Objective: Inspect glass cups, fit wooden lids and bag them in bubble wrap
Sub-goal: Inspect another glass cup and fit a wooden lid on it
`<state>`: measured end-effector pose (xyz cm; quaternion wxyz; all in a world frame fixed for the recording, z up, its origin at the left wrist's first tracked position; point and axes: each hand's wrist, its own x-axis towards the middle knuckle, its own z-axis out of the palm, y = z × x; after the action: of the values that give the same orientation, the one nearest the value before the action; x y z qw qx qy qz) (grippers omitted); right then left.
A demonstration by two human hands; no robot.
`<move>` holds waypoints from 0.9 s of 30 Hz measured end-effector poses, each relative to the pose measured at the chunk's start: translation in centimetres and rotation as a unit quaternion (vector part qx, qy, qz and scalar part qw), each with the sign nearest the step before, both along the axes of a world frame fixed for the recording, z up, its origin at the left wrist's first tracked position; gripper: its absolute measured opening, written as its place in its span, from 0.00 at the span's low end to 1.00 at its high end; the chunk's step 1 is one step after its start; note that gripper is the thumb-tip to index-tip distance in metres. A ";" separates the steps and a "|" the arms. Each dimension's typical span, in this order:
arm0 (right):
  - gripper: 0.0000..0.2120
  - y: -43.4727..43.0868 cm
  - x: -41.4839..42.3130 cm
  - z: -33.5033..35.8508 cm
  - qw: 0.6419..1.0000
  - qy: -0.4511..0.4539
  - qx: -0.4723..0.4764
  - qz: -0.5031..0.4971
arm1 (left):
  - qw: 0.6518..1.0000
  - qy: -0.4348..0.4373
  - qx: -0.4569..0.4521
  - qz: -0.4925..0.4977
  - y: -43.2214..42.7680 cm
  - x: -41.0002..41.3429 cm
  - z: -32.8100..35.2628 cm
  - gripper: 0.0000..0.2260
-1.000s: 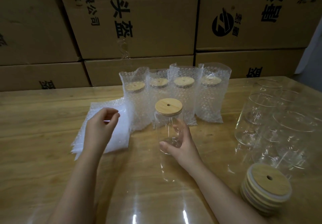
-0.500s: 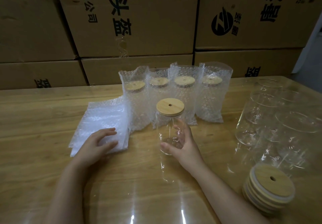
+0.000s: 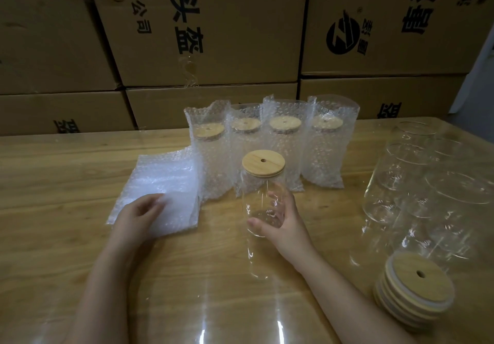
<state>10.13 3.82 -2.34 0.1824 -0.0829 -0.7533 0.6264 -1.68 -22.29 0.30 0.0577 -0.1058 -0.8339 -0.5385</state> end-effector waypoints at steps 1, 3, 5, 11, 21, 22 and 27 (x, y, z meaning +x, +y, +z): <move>0.44 0.0 0.0 0.0 1.000 0.000 -0.001 0.000 | 1.000 0.017 -0.001 0.020 0.2 0.0 0.0 0.03; 0.44 0.1 0.0 -0.1 1.000 0.001 0.000 0.001 | 0.999 0.030 0.003 0.034 0.3 -0.2 -0.1 0.01; 0.44 0.1 0.0 0.0 1.000 0.001 0.003 0.001 | 0.999 0.042 -0.005 0.035 0.2 -0.4 -0.2 0.01; 0.43 0.0 0.1 0.2 1.000 0.002 0.004 0.000 | 0.995 0.092 -0.028 0.037 0.2 -0.8 0.0 0.09; 0.42 0.0 0.1 0.1 1.000 0.007 0.000 0.004 | 0.984 -0.023 -0.152 -0.094 0.2 -0.3 0.5 0.09; 0.42 0.0 0.1 0.1 1.000 0.008 0.000 0.004 | 0.985 -0.031 -0.140 -0.096 0.1 -0.2 0.7 0.08; 0.42 0.0 0.0 0.2 1.000 0.009 0.002 0.004 | 0.987 -0.014 -0.143 -0.070 -0.1 0.0 0.9 0.03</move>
<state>10.17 3.83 -2.14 0.1870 -0.0742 -0.7530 0.6264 -1.69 -22.42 1.16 -0.0076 -0.1632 -0.8937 -0.4178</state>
